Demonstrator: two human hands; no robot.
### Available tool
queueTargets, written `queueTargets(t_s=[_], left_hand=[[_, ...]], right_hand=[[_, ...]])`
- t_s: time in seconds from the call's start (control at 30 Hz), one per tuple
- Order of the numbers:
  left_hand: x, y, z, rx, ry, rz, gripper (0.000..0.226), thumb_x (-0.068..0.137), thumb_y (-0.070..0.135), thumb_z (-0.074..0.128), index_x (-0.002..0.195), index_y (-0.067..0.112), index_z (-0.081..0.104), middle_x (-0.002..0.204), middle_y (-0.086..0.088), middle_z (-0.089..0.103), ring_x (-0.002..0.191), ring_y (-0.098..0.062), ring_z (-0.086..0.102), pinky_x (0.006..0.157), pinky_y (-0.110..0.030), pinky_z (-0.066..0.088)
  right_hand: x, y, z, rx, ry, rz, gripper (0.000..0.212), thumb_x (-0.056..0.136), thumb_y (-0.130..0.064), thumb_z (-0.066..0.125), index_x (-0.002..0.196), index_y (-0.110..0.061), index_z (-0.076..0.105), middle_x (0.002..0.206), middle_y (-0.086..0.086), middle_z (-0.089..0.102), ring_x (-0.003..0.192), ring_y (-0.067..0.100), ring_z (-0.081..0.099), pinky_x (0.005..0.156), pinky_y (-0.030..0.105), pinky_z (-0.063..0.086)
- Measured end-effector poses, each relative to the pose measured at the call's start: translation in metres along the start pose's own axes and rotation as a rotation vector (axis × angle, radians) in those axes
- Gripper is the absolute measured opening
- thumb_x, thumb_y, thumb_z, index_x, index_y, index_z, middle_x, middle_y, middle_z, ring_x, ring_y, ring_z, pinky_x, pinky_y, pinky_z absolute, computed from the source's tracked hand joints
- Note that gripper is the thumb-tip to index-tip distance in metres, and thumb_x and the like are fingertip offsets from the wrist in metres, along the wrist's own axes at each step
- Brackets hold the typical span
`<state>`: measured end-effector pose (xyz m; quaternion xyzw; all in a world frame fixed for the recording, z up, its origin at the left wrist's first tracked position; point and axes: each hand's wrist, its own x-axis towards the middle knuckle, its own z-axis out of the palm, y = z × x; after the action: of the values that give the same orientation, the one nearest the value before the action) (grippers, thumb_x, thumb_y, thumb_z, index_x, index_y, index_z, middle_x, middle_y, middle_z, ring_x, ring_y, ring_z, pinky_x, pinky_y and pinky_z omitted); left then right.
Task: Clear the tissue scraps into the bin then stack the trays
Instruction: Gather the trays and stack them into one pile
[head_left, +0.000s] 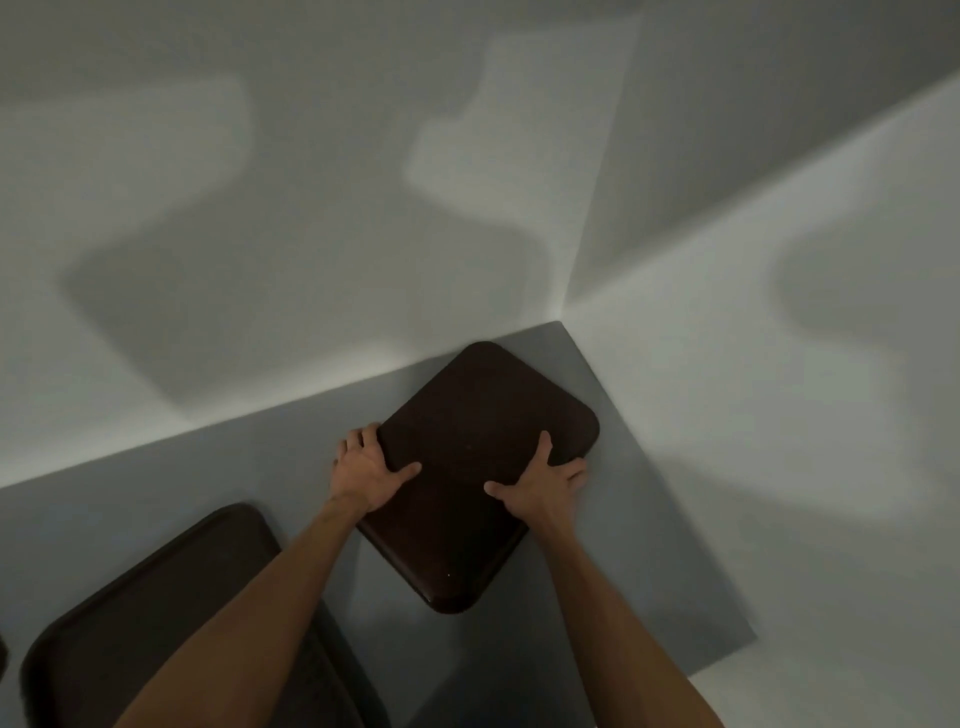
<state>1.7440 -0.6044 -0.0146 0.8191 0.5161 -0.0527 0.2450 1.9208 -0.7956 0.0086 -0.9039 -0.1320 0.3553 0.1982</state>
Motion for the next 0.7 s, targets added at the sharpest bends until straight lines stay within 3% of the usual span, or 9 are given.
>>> queueTargets(t_s=[0.33,0.7], left_hand=[[-0.071,-0.021,0.025,0.041,0.031,-0.061,0.106,0.078,0.084,0.06,0.152,0.012,0.036,0.147,-0.016,0.036,0.135,-0.038,0.039,0.111,-0.054,0.042],[-0.178,-0.035,0.071,0.021,0.131,-0.031,0.093,0.08,0.085,0.054,0.134,0.009,0.047,0.125,-0.01,0.045,0.113,-0.03,0.051,0.093,-0.046,0.055]], right_hand=[[-0.009,0.037,0.011,-0.077,0.043,-0.16,0.104,0.09,-0.056,0.076,0.166,-0.047,0.005,0.175,0.015,-0.007,0.159,0.046,0.001,0.126,0.059,0.02],[-0.048,0.089,0.026,0.09,0.164,-0.217,0.085,0.098,-0.04,0.073,0.165,-0.029,0.023,0.171,0.006,0.024,0.158,0.03,0.023,0.123,0.053,0.035]])
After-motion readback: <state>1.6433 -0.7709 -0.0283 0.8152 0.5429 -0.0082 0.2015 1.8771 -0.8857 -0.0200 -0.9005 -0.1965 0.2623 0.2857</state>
